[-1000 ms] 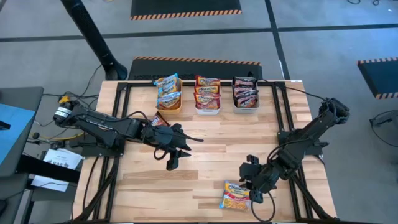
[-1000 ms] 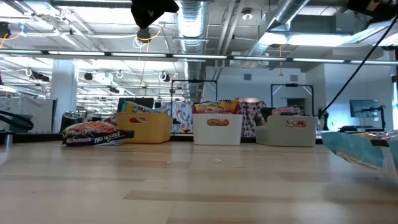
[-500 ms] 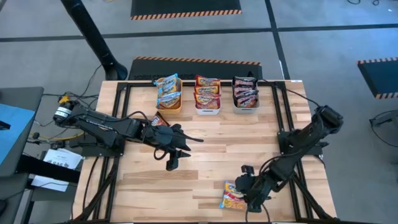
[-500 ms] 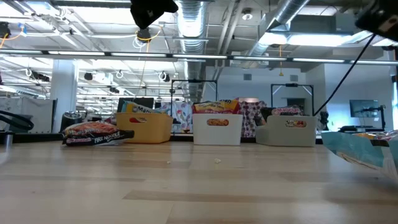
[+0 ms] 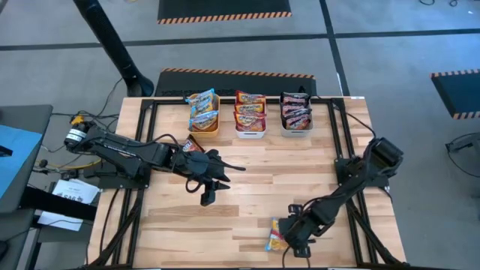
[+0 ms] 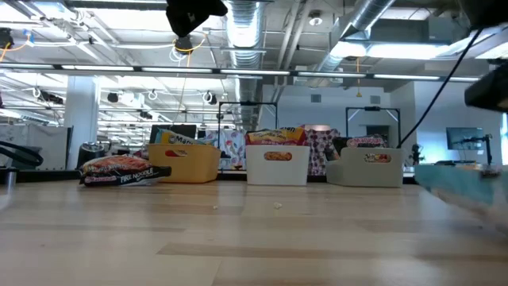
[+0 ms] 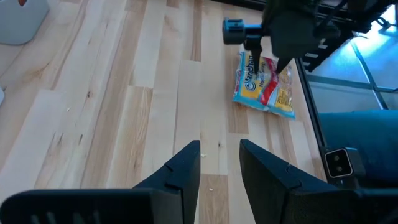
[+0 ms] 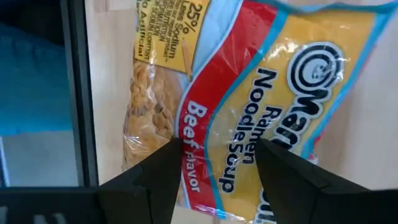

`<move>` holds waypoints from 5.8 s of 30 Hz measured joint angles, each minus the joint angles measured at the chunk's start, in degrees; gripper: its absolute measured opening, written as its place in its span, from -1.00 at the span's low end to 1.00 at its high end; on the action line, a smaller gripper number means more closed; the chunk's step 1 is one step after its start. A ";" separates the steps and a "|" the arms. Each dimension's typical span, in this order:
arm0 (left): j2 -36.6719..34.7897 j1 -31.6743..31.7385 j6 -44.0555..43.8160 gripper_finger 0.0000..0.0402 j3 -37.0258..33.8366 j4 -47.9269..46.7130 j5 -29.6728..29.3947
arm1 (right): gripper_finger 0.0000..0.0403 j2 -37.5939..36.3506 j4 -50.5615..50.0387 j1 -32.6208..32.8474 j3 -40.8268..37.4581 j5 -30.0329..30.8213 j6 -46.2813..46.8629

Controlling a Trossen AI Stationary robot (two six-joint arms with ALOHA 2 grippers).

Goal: Sort Maruchan noodles
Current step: Put the blue noodle pack into the orange bin

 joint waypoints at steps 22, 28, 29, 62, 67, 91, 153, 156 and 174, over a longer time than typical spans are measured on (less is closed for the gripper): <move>0.05 0.19 0.02 -0.50 0.00 -0.07 -0.02 | -0.94 3.78 -3.42 -3.93 0.24 -1.97 1.70; 0.96 1.06 0.02 -0.50 0.04 -0.68 -0.37 | -0.97 3.05 -3.86 -4.66 0.06 -1.28 -1.40; 1.23 1.36 0.01 -0.50 0.04 -1.24 -0.42 | -0.98 2.62 -3.99 -4.83 0.00 -1.08 -1.95; 1.93 15.07 -29.27 -0.11 0.02 6.94 6.70 | -0.98 -17.55 -11.58 -17.88 -0.11 32.42 -26.47; 1.93 15.71 -30.54 -0.11 0.02 6.95 6.73 | -0.98 -17.57 -5.30 -20.84 -0.09 33.59 -36.05; 1.93 15.72 -30.64 -0.11 0.00 6.93 7.91 | -0.98 -17.44 11.21 -26.09 0.00 35.53 -54.81; 3.45 16.80 -13.27 -1.00 -0.04 8.56 10.47 | -0.43 -17.44 9.71 -26.79 2.49 35.18 -52.97; 1.94 16.80 -12.39 -1.00 -0.04 6.88 10.44 | -0.30 -17.76 9.55 -26.45 2.49 35.26 -52.92; -16.95 16.93 -6.63 -1.00 -0.04 -6.28 -1.82 | -0.16 -28.43 9.17 -20.46 2.47 35.44 -52.00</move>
